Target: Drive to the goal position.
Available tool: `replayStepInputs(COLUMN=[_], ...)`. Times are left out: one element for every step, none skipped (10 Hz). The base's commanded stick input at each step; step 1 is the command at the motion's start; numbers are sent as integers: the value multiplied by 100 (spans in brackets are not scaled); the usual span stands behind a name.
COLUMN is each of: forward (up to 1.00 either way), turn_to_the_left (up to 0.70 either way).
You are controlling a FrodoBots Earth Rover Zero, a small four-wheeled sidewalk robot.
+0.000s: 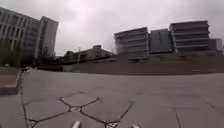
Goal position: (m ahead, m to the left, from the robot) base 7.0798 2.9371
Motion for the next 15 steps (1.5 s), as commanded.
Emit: replayStepInputs(forward=[70,70,70,70,70,70,70,70,70,70,70,70,70,70,70], turn_to_the_left=[23,5,3,1,1,1,1,1,1,1,1,7,30,34,34])
